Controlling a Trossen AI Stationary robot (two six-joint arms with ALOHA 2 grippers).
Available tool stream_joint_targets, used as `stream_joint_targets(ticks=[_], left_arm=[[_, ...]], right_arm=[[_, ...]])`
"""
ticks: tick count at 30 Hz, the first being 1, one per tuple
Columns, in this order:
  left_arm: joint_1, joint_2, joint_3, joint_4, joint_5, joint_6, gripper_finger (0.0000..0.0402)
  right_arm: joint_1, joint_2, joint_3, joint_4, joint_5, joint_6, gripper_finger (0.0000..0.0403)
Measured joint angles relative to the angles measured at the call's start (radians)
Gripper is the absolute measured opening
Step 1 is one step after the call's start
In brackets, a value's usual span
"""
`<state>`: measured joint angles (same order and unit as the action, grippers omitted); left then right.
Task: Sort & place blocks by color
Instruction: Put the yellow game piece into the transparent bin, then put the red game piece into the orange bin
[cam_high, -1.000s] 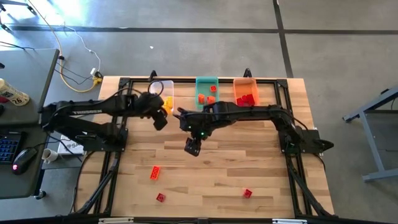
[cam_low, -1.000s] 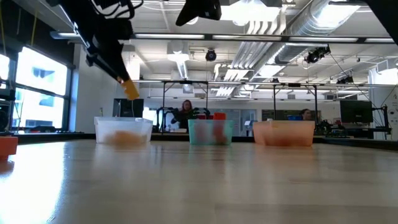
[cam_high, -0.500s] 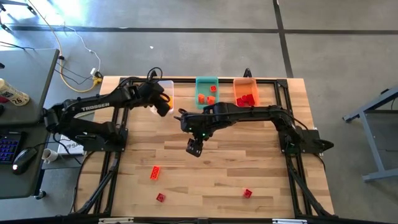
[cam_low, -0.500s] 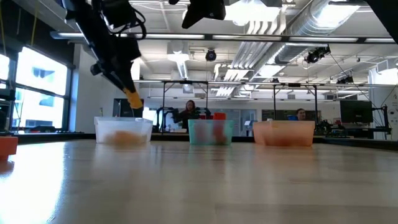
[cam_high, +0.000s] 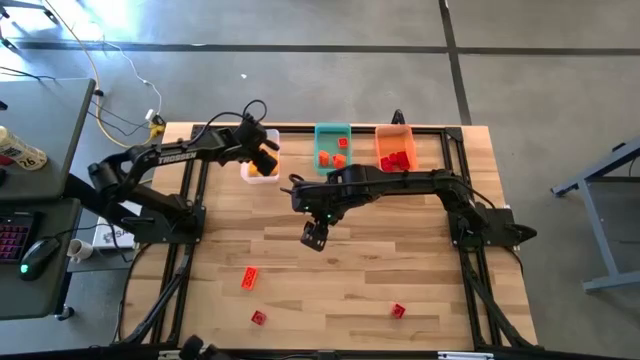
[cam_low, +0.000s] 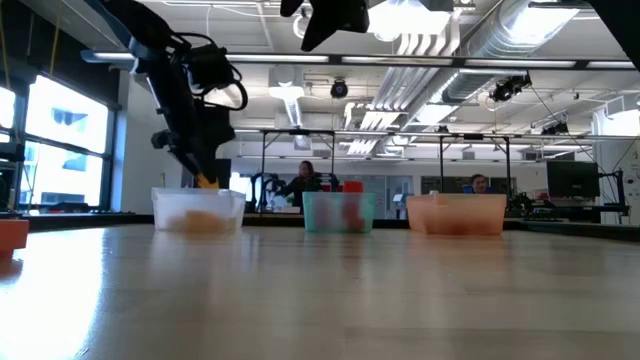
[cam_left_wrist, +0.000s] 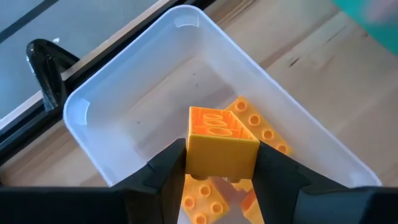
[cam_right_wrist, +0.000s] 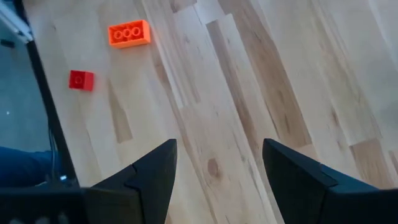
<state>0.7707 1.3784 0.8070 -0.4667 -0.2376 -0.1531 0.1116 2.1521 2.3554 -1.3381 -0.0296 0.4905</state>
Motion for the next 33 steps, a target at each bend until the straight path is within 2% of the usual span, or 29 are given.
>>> stream_joint_targets(ticks=[11,17,23,33], left_arm=[[0.02,0.009,0.0,0.03,0.031,-0.003,0.0163],[0.028,0.009,0.0,0.024,0.15,-0.054,0.0199],[0.03,0.009,0.0,0.011,0.14,-0.053,0.0235],[0.027,-0.068,0.0,0.006,0.177,-0.057,0.0237]], right_arm=[[0.0,0.0,0.0,-0.001,0.004,0.01,0.0225],[0.0,0.0,0.0,-0.008,0.003,0.034,0.0225],[0.008,0.0,0.0,-0.016,-0.006,0.052,0.0225],[0.029,0.0,0.0,-0.122,0.004,0.027,0.0225]])
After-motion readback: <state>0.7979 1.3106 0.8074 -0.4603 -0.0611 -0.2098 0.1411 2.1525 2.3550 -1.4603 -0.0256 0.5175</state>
